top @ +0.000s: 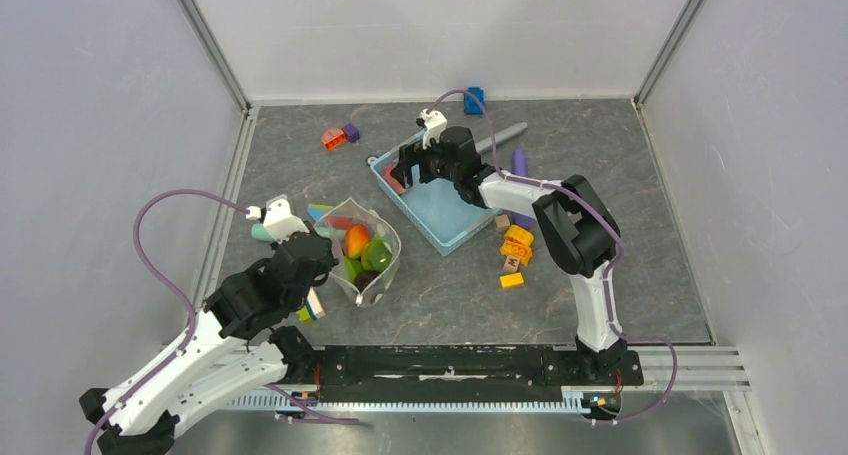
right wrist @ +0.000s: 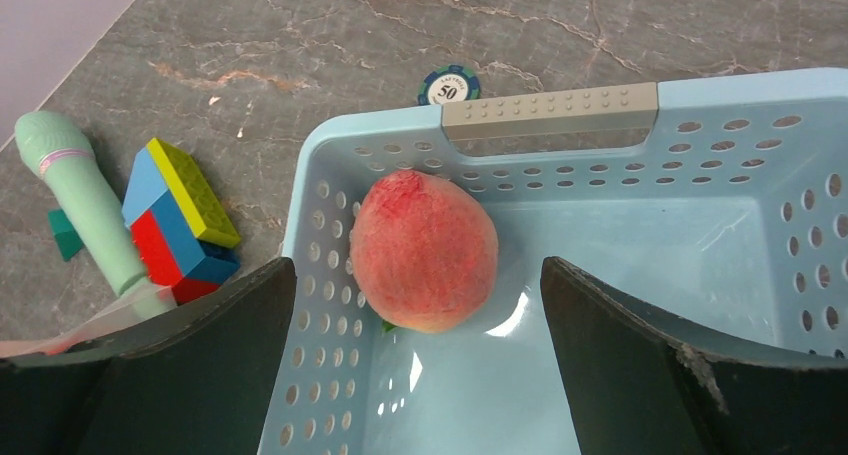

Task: Place the food in the zip-top bag and seal the zipper
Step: Pick up the fake fruit from the bin.

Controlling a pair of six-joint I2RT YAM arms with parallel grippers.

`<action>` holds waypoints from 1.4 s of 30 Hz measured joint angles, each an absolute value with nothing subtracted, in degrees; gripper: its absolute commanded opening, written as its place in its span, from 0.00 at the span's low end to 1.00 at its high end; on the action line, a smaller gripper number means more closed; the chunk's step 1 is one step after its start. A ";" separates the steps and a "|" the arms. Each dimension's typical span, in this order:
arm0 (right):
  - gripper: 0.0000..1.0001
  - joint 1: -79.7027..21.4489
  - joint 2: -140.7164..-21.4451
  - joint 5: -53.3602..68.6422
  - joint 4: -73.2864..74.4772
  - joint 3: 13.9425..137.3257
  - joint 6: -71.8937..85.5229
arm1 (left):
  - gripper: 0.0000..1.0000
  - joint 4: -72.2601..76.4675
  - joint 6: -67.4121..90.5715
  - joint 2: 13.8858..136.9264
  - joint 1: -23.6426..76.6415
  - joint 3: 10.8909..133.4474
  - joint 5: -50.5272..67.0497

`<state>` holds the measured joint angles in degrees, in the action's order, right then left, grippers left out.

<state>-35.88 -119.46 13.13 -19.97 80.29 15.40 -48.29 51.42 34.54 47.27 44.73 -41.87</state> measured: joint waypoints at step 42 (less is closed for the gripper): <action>0.25 -36.36 -130.23 11.44 -26.50 83.92 24.75 | 0.02 -48.25 51.40 34.35 47.27 44.73 -41.60</action>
